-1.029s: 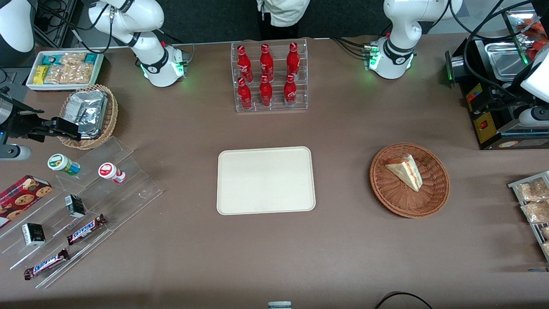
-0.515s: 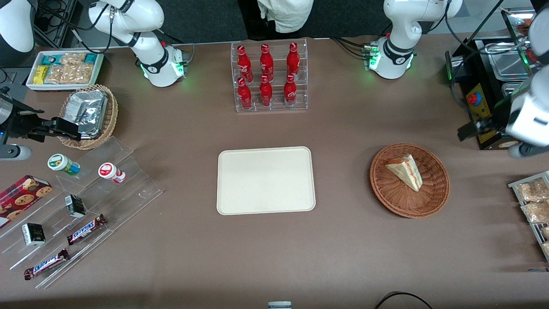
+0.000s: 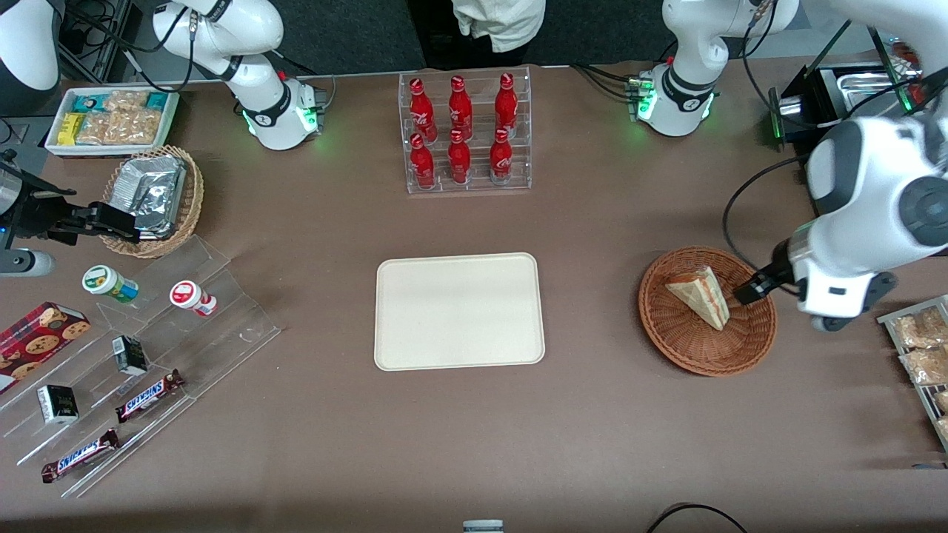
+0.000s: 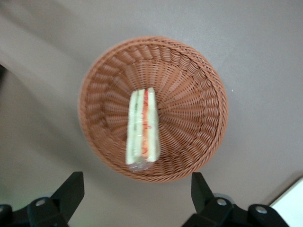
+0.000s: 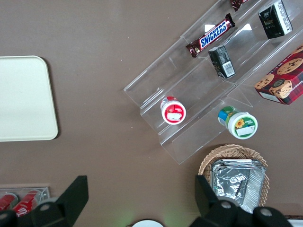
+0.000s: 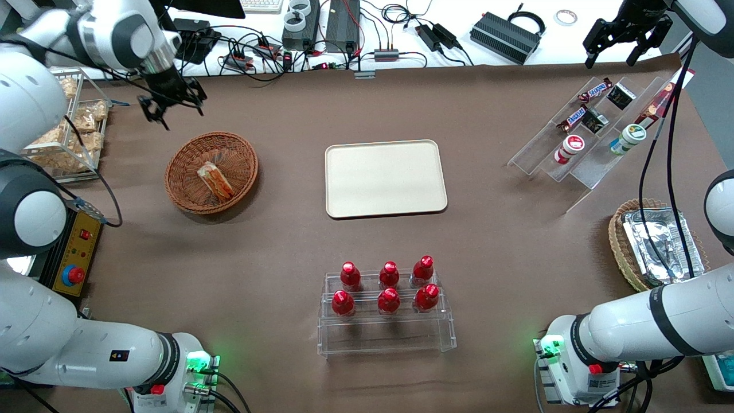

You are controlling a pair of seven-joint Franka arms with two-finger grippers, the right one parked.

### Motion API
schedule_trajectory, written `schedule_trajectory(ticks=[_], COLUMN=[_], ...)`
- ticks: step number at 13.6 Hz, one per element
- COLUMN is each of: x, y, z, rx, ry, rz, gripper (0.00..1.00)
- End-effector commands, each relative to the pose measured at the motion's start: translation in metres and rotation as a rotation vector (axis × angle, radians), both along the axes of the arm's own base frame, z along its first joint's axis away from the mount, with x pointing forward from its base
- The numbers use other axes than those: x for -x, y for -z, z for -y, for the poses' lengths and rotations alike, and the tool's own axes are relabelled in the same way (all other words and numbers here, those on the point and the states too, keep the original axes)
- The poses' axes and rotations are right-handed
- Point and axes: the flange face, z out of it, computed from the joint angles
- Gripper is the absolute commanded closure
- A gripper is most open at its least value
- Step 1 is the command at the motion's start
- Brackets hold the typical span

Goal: Place sandwich from basket to tray
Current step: 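Move the open left gripper down over the sandwich in the basket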

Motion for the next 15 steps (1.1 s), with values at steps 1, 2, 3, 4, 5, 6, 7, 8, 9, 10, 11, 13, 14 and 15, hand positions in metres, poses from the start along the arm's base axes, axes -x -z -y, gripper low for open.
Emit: schedule_trajectory(ticks=[1,2,3,4,5,6,7,8,9,10,11,13,14,15], x=[0.007,0.013,0.02,0.027,0.033,0.039,0.045,0.051,0.055,0.057,0.058,0.057,0.059,0.06], y=[0.033,0.05,0.066,0.08,0.092,0.102,0.115,0.125,0.133,0.14,0.149,0.165,0.174,0.179], z=[0.001,0.0,-0.001,-0.003,-0.005,-0.007,-0.009,-0.01,-0.011,-0.011,-0.011,-0.011,-0.011,-0.011], rx=[0.011,0.009,0.008,0.006,0.005,0.003,0.0,-0.001,0.0,0.002,-0.001,-0.002,-0.002,-0.004], ry=[-0.088,-0.09,-0.094,-0.098,-0.107,-0.127,-0.158,-0.169,-0.171,-0.171,-0.173,-0.173,-0.173,-0.171], rz=[0.024,0.016,0.009,0.006,0.004,0.015,0.017,0.023,0.037,0.048,0.039,0.042,0.045,0.044], gripper=[0.0,0.0,0.0,0.0,0.0,0.0,0.0,0.0,0.0,0.0,0.0,0.0,0.0,0.0])
